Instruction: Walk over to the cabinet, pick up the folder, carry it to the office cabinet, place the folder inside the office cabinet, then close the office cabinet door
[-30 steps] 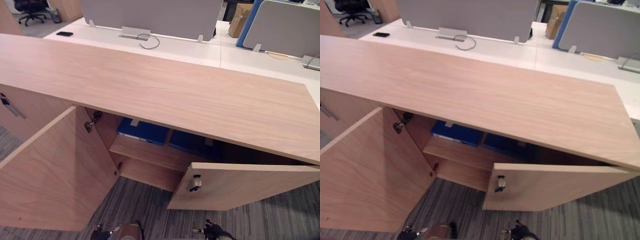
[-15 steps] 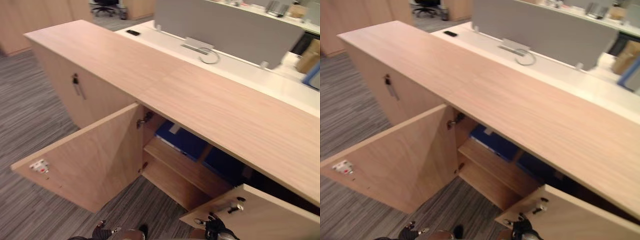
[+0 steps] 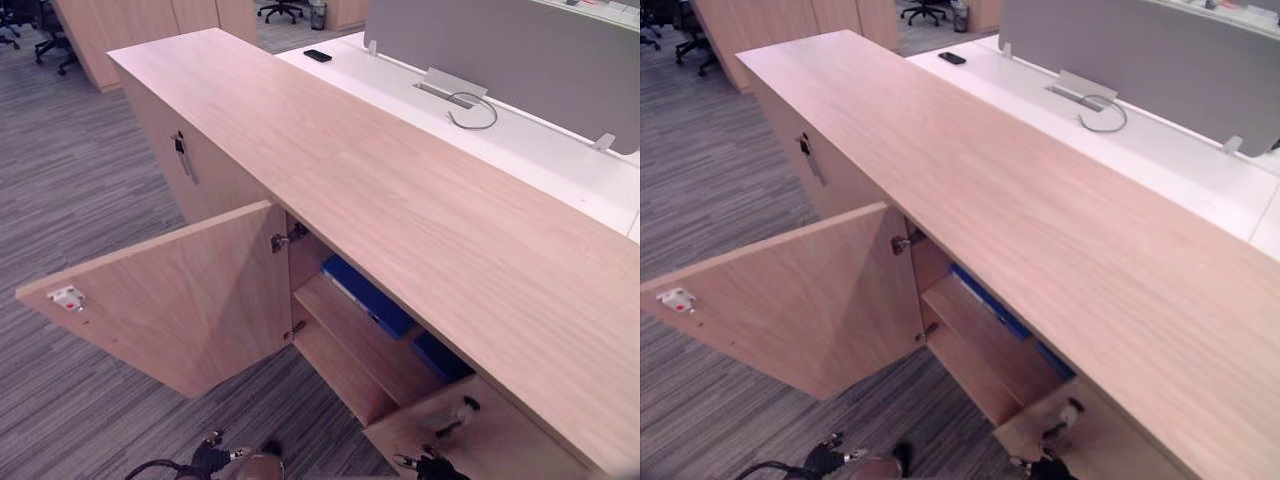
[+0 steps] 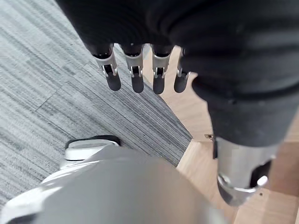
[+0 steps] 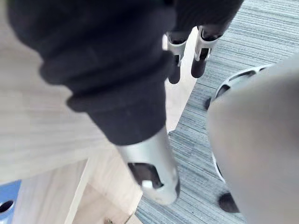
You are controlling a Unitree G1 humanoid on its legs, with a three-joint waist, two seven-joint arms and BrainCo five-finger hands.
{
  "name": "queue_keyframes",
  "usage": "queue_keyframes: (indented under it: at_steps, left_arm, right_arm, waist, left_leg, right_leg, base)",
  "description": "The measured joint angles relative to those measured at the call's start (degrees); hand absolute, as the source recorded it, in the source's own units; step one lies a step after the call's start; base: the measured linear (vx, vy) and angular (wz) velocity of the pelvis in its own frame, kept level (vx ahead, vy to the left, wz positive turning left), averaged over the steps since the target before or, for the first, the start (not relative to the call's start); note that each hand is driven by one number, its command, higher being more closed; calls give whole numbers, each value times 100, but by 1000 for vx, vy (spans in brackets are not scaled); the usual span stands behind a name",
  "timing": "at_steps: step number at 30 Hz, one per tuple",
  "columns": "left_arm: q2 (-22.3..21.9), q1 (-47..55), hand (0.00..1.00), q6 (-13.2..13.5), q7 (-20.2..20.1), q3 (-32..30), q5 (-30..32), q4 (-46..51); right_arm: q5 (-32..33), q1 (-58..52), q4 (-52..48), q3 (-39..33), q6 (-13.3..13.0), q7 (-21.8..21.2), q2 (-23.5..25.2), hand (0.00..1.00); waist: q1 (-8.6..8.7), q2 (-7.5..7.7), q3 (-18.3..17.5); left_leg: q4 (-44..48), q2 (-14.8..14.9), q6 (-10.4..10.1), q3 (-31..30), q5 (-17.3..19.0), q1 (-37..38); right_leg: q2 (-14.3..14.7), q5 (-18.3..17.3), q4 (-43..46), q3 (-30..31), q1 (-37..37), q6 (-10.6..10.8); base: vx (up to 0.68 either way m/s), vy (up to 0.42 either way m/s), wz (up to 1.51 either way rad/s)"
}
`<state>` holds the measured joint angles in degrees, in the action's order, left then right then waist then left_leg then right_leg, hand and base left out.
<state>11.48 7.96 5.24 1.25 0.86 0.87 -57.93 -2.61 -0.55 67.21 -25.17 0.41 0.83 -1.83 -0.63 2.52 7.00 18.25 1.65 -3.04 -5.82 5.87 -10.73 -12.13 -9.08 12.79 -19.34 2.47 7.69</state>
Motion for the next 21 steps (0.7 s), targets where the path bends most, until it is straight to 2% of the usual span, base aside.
queue_keyframes:
  at_steps: [2,3,4,6,7,10,13,19,21]
  left_arm:
    - [-6,51,0,-25,-112,-170,-248,-109]
    - [-36,148,0,-53,-210,-378,-422,-118]
    - [-74,243,0,-75,-295,-581,-520,-119]
    - [-44,349,0,-138,-359,-810,-599,-131]
    - [7,379,0,-144,-407,-950,-599,-185]
    - [48,417,0,-168,-504,-1399,-591,-227]
    - [116,414,0,-173,-532,-1765,-607,-224]
    - [550,208,0,-218,-530,-2723,-589,-228]
    - [741,103,0,-252,-505,-2981,-550,-231]
  right_arm:
    - [144,-115,3,-225,3,-12,17,0]
    - [148,-167,1,-315,9,-41,20,0]
    - [146,-236,7,-481,20,-64,18,0]
    - [171,-354,12,-654,27,-74,67,0]
    - [172,-390,21,-734,26,-82,132,0]
    - [143,-384,106,-746,26,-213,163,0]
    - [144,-384,114,-876,30,-303,183,0]
    - [144,-383,163,-945,45,-335,179,0]
    - [141,-386,221,-942,52,-372,131,0]
  waist:
    - [16,20,-20]
    - [67,95,-15]
    - [126,71,-29]
    - [139,80,-28]
    - [130,156,-36]
    - [119,235,-57]
    - [128,233,-58]
    - [159,202,-56]
    - [159,148,-56]
  left_leg:
    - [-408,-32,54,304,1,70]
    - [-778,-25,90,573,-85,176]
    - [-979,-39,35,643,-278,175]
    - [-1266,-102,18,533,-721,265]
    - [-1507,-163,4,458,-876,381]
    - [-2058,-271,83,303,-1182,644]
    - [-2328,-277,92,301,-1269,920]
    - [-2360,-200,68,422,-1227,1051]
    - [-2364,-156,13,478,-1164,1126]
  right_leg:
    - [-122,-13,-116,-31,-43,7]
    - [-163,14,-342,-57,-28,-12]
    - [-167,23,-479,-101,6,-22]
    - [-173,62,-559,-197,107,-25]
    - [-189,120,-656,-259,202,-97]
    - [-200,265,-844,-379,398,-59]
    - [-201,282,-872,-339,556,-78]
    - [-126,312,-968,-243,651,-121]
    - [-94,312,-988,-237,702,-121]
  base:
    - [-89,37,25]
    - [-36,13,54]
    - [-18,7,58]
    - [42,24,51]
    - [80,17,47]
    - [121,2,34]
    - [105,18,1]
    - [10,-23,-12]
    - [-44,-30,-15]
